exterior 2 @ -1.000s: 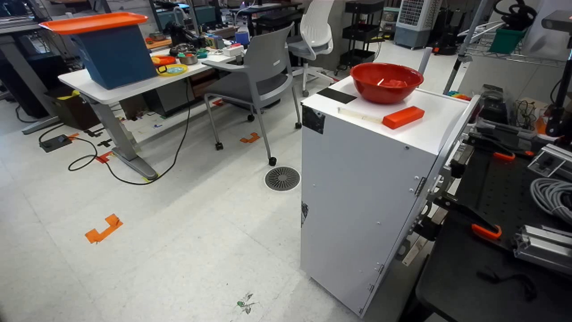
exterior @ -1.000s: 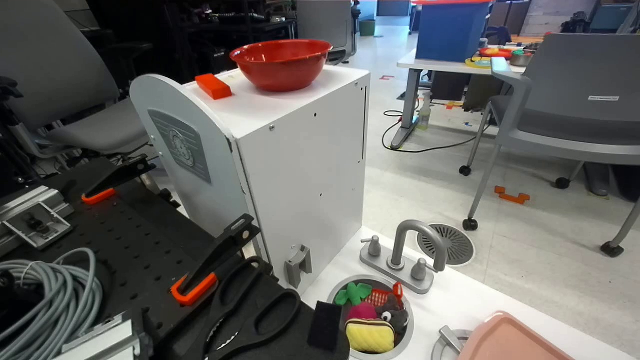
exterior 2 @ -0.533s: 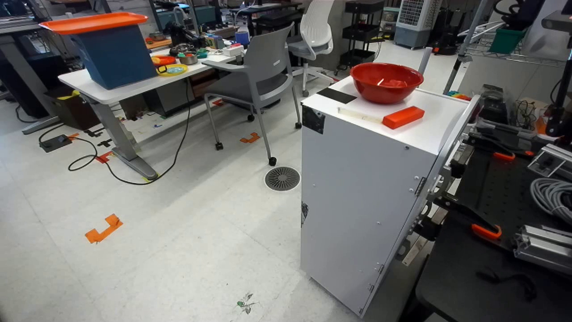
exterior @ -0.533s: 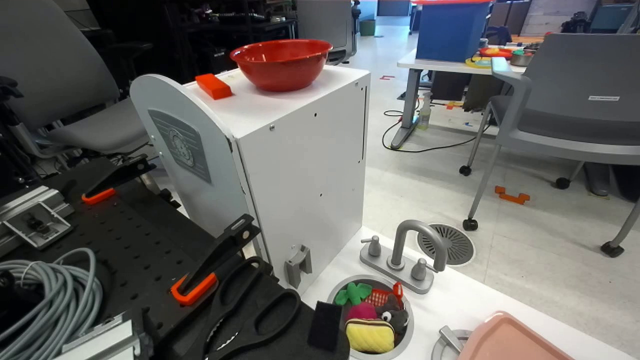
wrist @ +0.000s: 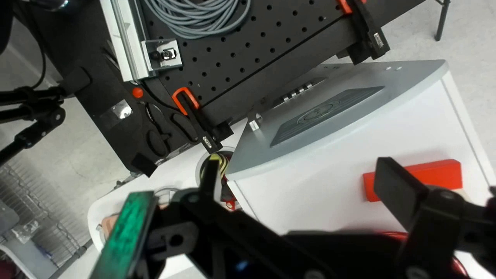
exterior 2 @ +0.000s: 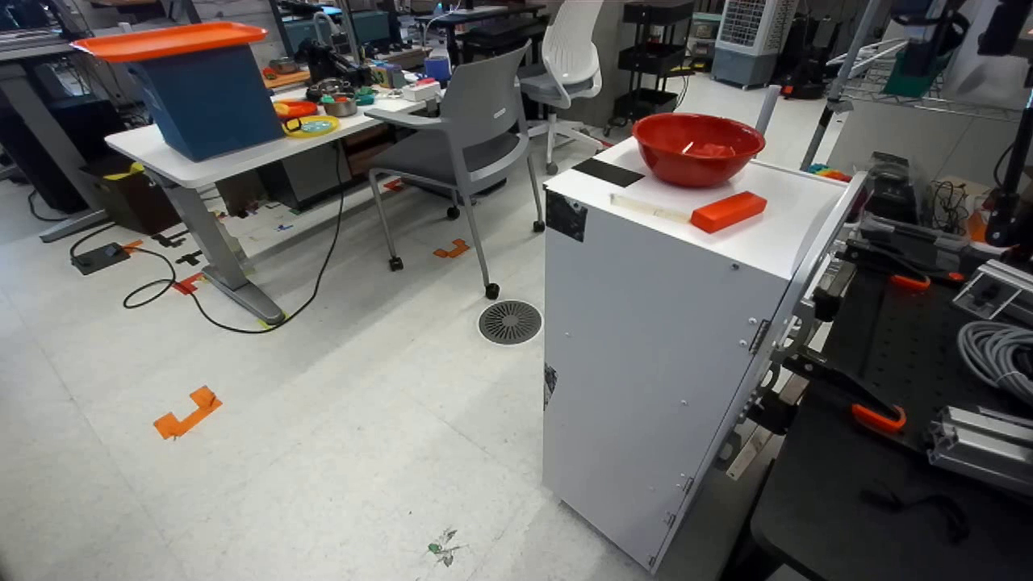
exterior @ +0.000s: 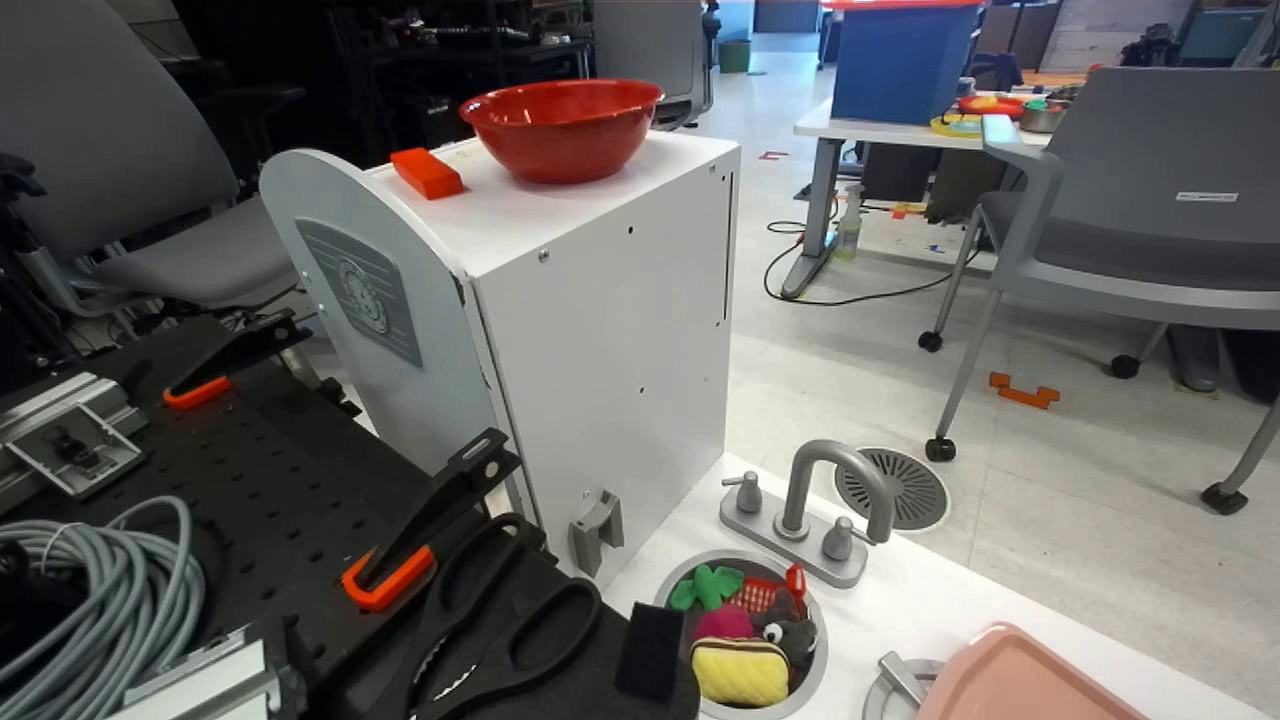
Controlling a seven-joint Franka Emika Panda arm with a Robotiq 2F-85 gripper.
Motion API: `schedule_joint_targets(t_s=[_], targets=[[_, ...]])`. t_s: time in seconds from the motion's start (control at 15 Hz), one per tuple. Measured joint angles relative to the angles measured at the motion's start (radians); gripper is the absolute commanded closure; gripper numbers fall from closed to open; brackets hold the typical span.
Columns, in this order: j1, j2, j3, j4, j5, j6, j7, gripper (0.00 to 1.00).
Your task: Pick up the red bell pepper from the bowl and put it on the counter
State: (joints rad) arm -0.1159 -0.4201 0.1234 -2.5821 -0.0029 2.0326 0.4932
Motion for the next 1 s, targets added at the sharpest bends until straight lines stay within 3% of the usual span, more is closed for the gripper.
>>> schedule_joint_targets(t_s=[0.47, 1.0], targets=[[0.091, -0.039, -0.001, 0.012, -0.010, 0.003, -0.159, 0.00], [0.106, -0.111, -0.019, 0.006, -0.009, 0.003, -0.261, 0.00]])
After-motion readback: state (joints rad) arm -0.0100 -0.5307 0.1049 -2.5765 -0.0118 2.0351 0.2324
